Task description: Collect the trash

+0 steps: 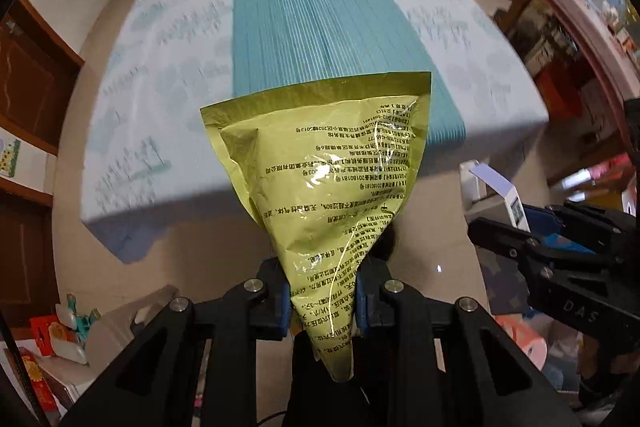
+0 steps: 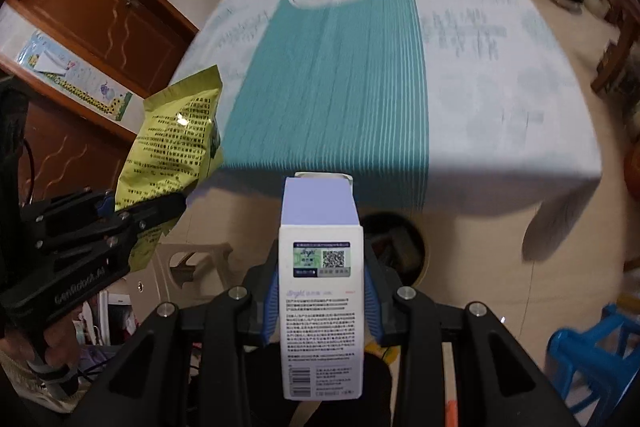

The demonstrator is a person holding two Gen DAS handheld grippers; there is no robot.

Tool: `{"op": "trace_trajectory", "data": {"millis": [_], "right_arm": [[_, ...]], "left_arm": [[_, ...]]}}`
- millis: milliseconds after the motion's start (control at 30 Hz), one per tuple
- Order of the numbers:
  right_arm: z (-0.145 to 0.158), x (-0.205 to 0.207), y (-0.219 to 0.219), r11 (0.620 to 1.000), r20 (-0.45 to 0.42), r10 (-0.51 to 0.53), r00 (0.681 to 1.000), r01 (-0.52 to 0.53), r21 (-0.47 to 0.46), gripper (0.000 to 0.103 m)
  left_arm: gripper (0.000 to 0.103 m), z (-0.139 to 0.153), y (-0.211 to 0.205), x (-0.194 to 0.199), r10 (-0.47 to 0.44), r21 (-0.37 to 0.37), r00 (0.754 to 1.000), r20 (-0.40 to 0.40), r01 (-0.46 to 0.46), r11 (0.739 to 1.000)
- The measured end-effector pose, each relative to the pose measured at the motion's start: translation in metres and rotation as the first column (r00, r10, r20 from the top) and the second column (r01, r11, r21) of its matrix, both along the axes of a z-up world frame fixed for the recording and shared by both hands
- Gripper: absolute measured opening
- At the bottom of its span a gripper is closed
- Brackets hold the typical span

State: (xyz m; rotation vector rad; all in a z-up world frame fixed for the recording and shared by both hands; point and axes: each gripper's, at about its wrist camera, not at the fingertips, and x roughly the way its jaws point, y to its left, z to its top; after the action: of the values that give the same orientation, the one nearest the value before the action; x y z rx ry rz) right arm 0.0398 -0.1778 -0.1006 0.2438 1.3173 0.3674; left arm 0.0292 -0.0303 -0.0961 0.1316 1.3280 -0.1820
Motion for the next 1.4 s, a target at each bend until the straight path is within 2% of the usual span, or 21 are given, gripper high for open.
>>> {"op": "trace_trajectory", "data": {"millis": [133,233,400,500,700,767,833,900,1000,1100,1233,1367,1400], "right_arm": [[-0.035,-0.014,0.003,0.999,-0.066,-0.043,0.997,0.043,-0.003,0.035],[-0.072,-0.022,0.005,0.996,-0.111,-0.084,0.990,0.082,-0.022,0.035],[-0.161,-0.032,0.006,0.988,-0.204,-0.152,0.967,0.146,-0.044,0.035],[-0.223,-0.037,0.005,0.981,-0.245,-0.192,0.950,0.184,-0.059,0.035],[-0.313,-0.034,-0.005,0.958,-0.282,-0.288,0.915,0.281,-0.065,0.035],[-0.336,-0.029,-0.008,0.949,-0.287,-0.314,0.905,0.309,-0.064,0.035],[-0.353,-0.022,-0.010,0.942,-0.290,-0.332,0.898,0.332,-0.049,0.036],[-0.369,-0.013,-0.011,0.937,-0.292,-0.343,0.893,0.349,-0.033,0.036],[-0.382,-0.006,-0.013,0.932,-0.299,-0.353,0.887,0.362,-0.026,0.039],[-0.391,-0.002,-0.014,0.929,-0.308,-0.356,0.882,0.368,-0.017,0.051],[-0.391,0.000,-0.010,0.933,-0.286,-0.352,0.891,0.359,-0.027,0.053],[-0.391,-0.002,-0.011,0.941,-0.272,-0.335,0.902,0.337,-0.043,0.058],[-0.390,-0.002,-0.011,0.942,-0.269,-0.332,0.904,0.332,-0.049,0.058]], "left_arm": [[0.021,-0.049,-0.005,-0.017,-0.045,-0.005,0.994,-0.097,0.044,0.999],[0.021,-0.089,-0.008,-0.026,-0.081,-0.012,0.985,-0.152,0.080,0.997],[0.022,-0.174,-0.013,-0.032,-0.133,-0.022,0.970,-0.205,0.131,0.991],[0.022,-0.231,-0.014,-0.027,-0.136,-0.041,0.960,-0.247,0.130,0.991],[0.024,-0.311,-0.023,-0.014,-0.150,-0.063,0.953,-0.263,0.138,0.988],[0.027,-0.324,-0.026,-0.009,-0.153,-0.073,0.955,-0.253,0.139,0.988],[0.038,-0.336,-0.027,-0.002,-0.146,-0.079,0.957,-0.250,0.130,0.988],[0.058,-0.346,-0.023,0.003,-0.123,-0.078,0.962,-0.243,0.107,0.991],[0.062,-0.353,-0.018,0.007,-0.106,-0.089,0.966,-0.234,0.087,0.992],[0.067,-0.360,-0.016,0.007,-0.102,-0.084,0.964,-0.246,0.083,0.993],[0.070,-0.355,-0.011,0.010,-0.094,-0.073,0.965,-0.246,0.078,0.994],[0.076,-0.344,-0.006,0.010,-0.077,-0.069,0.975,-0.206,0.064,0.996],[0.077,-0.350,0.000,0.012,-0.075,-0.070,0.977,-0.200,0.062,0.996]]}}
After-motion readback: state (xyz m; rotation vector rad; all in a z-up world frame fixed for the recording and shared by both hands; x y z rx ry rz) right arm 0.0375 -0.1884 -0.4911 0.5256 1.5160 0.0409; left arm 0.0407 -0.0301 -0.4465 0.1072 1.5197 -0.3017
